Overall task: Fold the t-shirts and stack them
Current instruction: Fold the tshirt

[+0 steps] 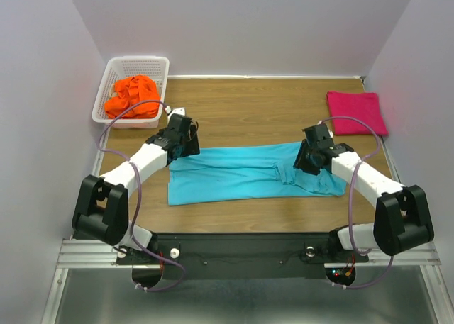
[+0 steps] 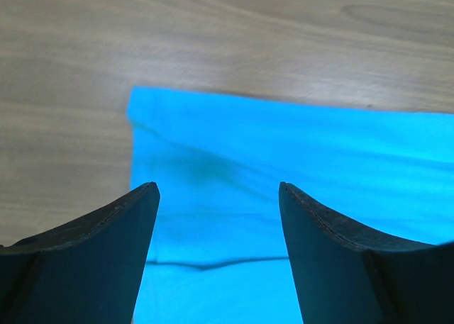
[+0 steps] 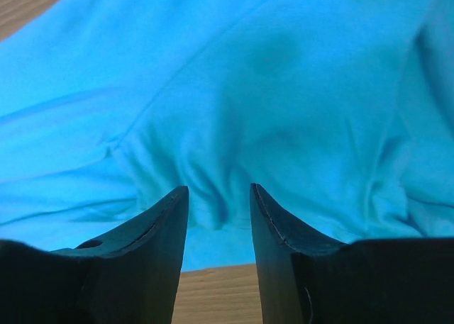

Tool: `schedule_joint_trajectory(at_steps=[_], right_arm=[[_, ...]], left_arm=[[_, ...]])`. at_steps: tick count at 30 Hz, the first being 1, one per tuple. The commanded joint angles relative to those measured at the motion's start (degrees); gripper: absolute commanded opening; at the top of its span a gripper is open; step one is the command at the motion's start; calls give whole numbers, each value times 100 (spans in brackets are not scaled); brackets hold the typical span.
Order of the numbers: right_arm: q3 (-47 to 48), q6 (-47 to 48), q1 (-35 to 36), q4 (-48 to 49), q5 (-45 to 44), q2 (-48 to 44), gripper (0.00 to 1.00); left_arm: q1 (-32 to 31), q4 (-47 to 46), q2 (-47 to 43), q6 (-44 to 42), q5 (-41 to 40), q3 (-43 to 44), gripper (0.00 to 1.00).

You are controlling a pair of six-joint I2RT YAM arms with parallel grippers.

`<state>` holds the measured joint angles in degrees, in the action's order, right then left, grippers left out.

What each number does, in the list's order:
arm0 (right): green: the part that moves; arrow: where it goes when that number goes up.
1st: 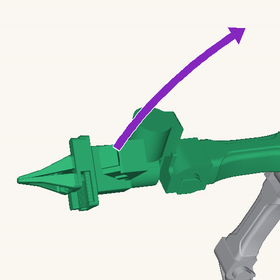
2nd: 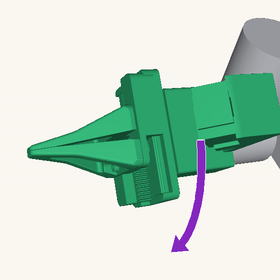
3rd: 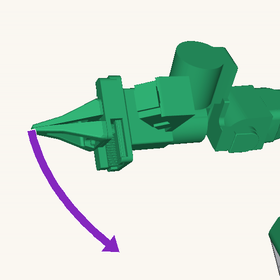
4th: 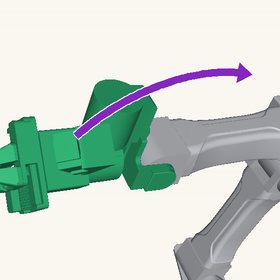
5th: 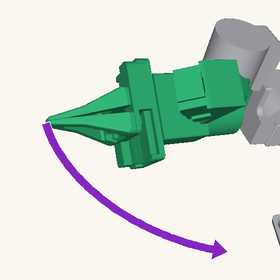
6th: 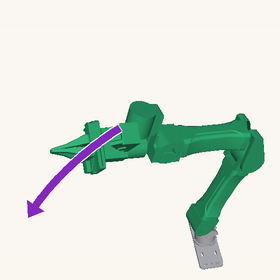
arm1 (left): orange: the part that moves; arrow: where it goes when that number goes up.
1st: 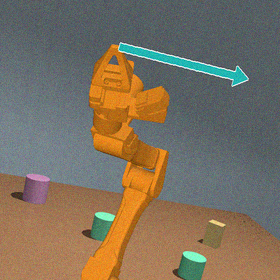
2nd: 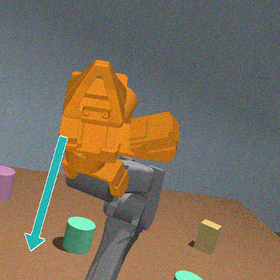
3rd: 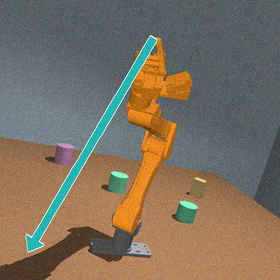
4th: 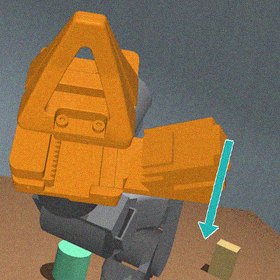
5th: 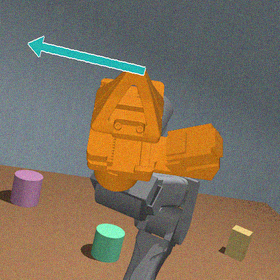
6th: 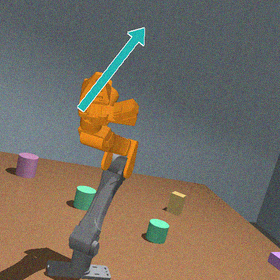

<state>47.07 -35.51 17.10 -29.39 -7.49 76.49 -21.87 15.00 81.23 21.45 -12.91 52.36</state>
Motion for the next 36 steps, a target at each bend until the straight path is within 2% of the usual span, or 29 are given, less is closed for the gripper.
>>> schedule_joint_trajectory(at_steps=[1,10,15,17,21,24,25,26,27,31,33,36], right_arm=[[-4,-211,-181,-375,-464,120,46],[250,-89,-269,-103,-780,1007,46],[890,420,-488,379,-782,2243,46],[1469,667,-664,582,-588,2667,46],[3322,1657,-770,662,-299,4570,46],[5211,2055,-761,636,-44,5409,47],[5625,2109,-761,636,1,5855,46],[6377,2144,-770,627,19,6008,46],[6672,2188,-761,627,54,6157,47],[7360,2434,-761,618,405,6282,50],[7265,2487,-735,627,528,5975,51],[6616,2636,-586,627,705,5205,52]], left_arm=[[-151,-260,497,-308,-116,380,80],[-160,-437,1456,-397,95,714,79],[-107,-375,1782,-54,306,662,77],[-28,-402,1861,192,516,609,77],[-2,-743,1958,692,1219,355,76],[-106,-824,2046,1079,1964,266,76],[-168,-859,2028,1124,2063,266,76],[-238,-850,1993,1150,2177,249,76],[-326,-850,1950,1168,2187,240,76],[-459,-841,1328,1396,2161,-215,76],[-459,-850,1072,1432,2091,-418,76],[-494,-938,711,1458,2256,-770,76]])
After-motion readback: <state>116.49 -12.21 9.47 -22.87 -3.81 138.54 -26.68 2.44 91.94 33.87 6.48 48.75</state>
